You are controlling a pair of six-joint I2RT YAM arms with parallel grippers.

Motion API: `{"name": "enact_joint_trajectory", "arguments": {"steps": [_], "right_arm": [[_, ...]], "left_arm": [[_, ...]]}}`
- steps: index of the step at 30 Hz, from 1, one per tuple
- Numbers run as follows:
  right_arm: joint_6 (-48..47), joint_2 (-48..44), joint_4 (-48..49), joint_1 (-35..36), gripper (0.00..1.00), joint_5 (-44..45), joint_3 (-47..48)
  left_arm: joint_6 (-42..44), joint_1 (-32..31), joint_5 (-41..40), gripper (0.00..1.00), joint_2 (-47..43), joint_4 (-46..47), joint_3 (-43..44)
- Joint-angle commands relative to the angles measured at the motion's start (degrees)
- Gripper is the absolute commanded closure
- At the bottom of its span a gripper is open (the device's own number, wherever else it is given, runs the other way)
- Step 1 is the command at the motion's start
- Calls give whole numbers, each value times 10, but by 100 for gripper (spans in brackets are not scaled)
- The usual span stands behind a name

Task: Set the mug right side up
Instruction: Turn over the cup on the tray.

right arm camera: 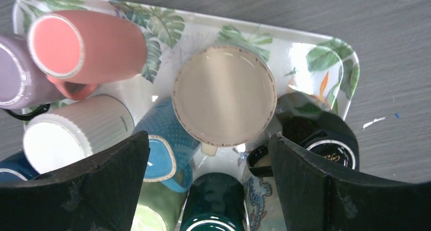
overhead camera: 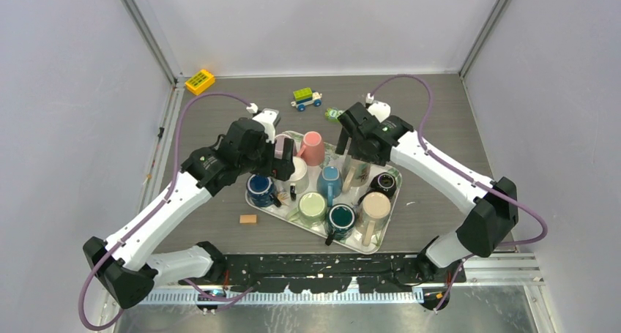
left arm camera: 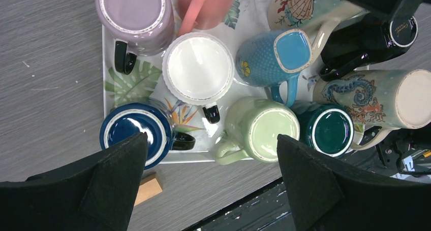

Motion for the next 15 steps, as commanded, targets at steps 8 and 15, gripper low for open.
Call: {"name": "enact_joint_trajectory", "arguments": {"steps": [8, 15], "right_arm": [[126, -44, 37, 29, 38, 43, -84], [131, -36, 88, 32, 44, 37, -130]], "left_arm": [[-5, 7, 12, 0, -22, 4, -5], [-12, 8, 15, 0, -15, 9, -9]]}}
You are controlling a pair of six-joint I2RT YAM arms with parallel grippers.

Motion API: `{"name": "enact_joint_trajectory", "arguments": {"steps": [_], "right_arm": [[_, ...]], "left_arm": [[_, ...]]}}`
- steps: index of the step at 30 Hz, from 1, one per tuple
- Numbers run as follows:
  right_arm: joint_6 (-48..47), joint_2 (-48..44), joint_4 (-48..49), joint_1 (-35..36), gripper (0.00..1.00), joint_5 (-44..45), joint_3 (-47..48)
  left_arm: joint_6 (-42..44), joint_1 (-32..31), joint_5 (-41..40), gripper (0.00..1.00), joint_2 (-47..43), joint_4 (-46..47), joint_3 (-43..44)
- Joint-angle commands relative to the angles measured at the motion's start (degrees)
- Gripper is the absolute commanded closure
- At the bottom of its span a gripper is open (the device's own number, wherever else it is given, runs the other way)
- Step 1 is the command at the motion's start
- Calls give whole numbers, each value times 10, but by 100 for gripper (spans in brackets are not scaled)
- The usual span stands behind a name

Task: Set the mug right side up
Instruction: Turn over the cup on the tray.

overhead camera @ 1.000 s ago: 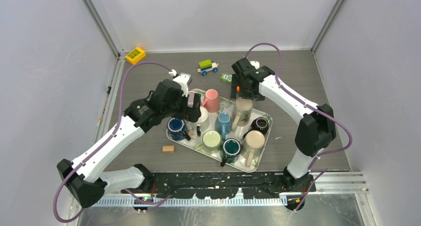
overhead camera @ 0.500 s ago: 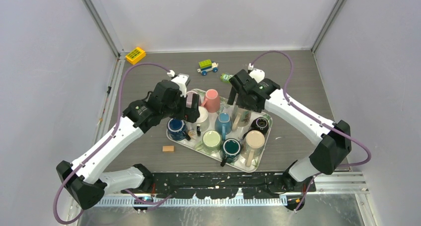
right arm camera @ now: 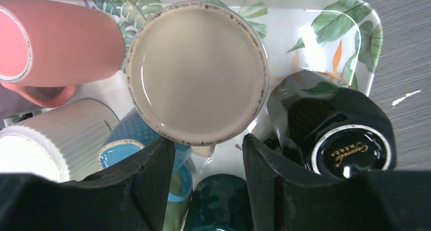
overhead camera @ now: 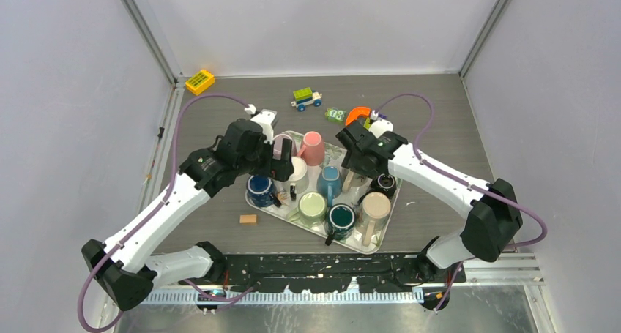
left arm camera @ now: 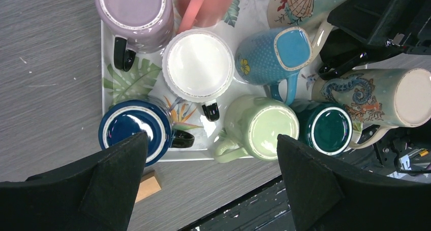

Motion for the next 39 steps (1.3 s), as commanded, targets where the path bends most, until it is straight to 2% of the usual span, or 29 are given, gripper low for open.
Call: {"name": "enact_joint_trajectory", "arguments": {"steps": [1, 11, 15, 18, 22, 26, 31, 33, 39], "right_arm": [[23, -14, 58, 5, 44, 22, -31], [9, 7, 125, 14, 45, 30, -83], [-40, 15, 159, 18, 54, 40, -102], [-68, 17, 172, 18, 65, 41, -112], [-94, 2, 184, 20, 69, 37, -127], [-116, -17, 187, 20, 66, 36, -142], [-119, -9, 177, 19, 49, 33, -134], [-111, -2, 168, 19, 46, 36, -127], [-96, 26, 150, 13, 47, 31, -105]], "left_arm": [[-8, 4, 11, 0, -2, 9, -4], [-9, 4, 12, 0, 14, 9, 1], [-13, 5, 12, 0, 18, 9, -1], [-19, 7, 11, 0, 21, 8, -3], [-28, 12, -2, 0, 24, 2, -5], [-39, 22, -4, 0, 31, -6, -1], [-60, 46, 16, 0, 35, -8, -6], [-67, 58, 25, 0, 31, -4, -12], [-67, 77, 60, 0, 16, 7, -27]]}}
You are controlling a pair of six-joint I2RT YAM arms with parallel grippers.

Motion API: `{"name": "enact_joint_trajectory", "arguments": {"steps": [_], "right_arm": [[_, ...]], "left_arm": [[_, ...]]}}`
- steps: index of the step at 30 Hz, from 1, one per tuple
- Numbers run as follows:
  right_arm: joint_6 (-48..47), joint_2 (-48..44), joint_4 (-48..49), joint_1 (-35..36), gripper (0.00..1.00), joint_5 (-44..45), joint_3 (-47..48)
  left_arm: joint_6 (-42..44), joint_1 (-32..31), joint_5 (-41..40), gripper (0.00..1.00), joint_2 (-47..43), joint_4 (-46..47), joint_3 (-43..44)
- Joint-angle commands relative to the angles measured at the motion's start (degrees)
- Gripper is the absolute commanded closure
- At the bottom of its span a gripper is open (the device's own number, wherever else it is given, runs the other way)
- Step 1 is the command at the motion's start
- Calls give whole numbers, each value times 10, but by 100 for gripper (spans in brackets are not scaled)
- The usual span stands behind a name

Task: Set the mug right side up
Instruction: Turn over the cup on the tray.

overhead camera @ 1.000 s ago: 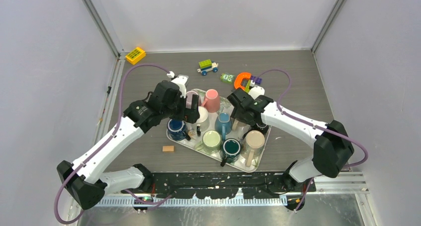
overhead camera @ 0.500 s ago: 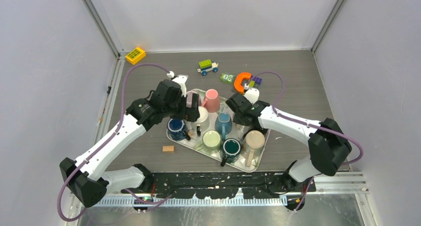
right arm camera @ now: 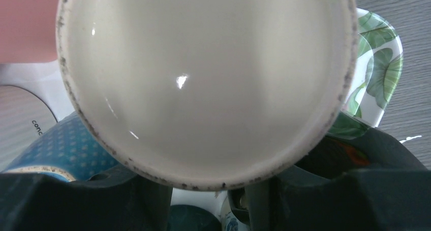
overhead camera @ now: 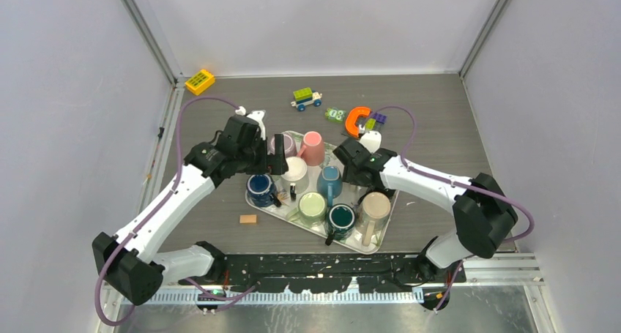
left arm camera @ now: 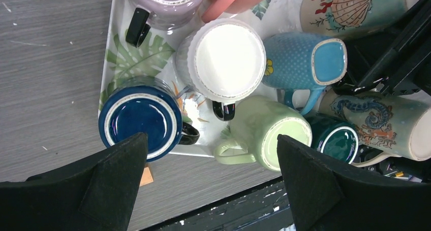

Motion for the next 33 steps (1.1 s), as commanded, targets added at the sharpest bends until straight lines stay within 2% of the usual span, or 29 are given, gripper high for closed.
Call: {"name": "enact_joint_trajectory", "arguments": {"steps": [1, 14, 17, 21, 33], "right_arm": [[14, 16, -9, -5, 48, 15, 34], [7, 38, -7, -34, 70, -14, 46], [3, 37, -12, -36, 79, -17, 49], [-5, 31, -20, -36, 99, -16, 58], [-15, -59, -2, -35, 99, 5, 62]], "left_arm": [[-4, 10, 24, 0, -25, 16, -9], [-3, 17, 27, 0, -37, 18, -13], [-7, 18, 27, 0, -38, 20, -15], [-13, 20, 31, 0, -37, 23, -16], [-52, 27, 60, 4, -37, 49, -20]]}}
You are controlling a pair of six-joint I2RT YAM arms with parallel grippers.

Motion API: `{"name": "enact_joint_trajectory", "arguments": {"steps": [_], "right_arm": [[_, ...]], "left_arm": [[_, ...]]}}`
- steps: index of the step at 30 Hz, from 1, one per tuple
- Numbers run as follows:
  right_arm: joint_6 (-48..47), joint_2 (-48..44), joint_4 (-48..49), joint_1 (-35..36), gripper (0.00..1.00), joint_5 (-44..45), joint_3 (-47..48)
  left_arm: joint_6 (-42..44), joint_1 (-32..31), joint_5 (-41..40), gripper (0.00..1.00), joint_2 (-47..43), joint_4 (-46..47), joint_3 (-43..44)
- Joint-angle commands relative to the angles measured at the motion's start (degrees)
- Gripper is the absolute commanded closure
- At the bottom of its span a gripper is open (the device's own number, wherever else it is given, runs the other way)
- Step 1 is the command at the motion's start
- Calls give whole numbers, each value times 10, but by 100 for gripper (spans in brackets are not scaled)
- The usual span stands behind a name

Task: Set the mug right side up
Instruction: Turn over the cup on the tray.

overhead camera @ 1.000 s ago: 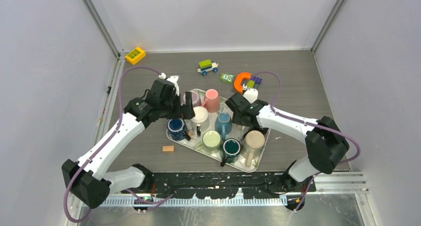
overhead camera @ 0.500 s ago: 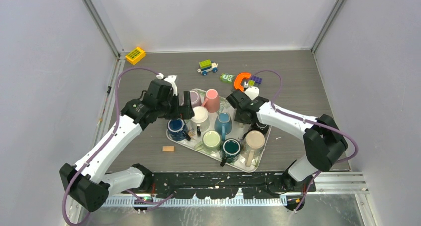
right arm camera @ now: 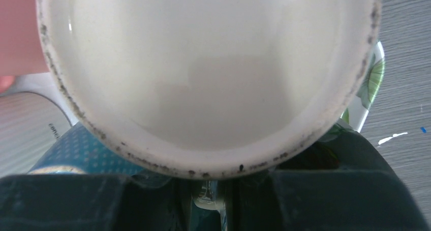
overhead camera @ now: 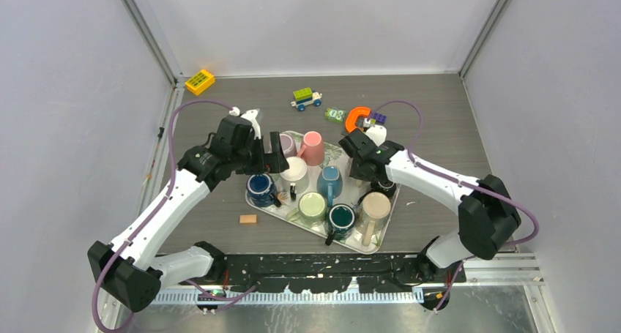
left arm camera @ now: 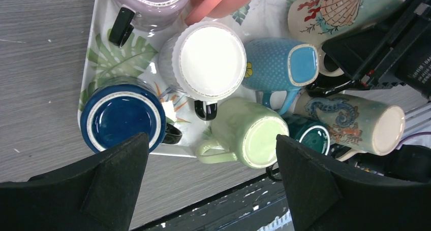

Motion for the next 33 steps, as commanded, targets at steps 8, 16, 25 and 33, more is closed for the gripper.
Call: {"name": "enact_joint_trajectory", "arguments": {"steps": [8, 16, 25, 33], "right_arm": [[-10, -116, 62, -1, 99, 43, 35], [-22, -158, 62, -2, 99, 30, 103], [16, -151, 192, -1, 99, -81, 148], [71, -107, 336, -1, 99, -174, 168]], "left_arm": [[-55, 17, 60, 5, -15, 64, -11], [-103, 49, 122, 7, -17, 99, -5], [-214, 89, 233, 13, -7, 207, -21], [-405, 132, 339, 22, 14, 457, -104]]}}
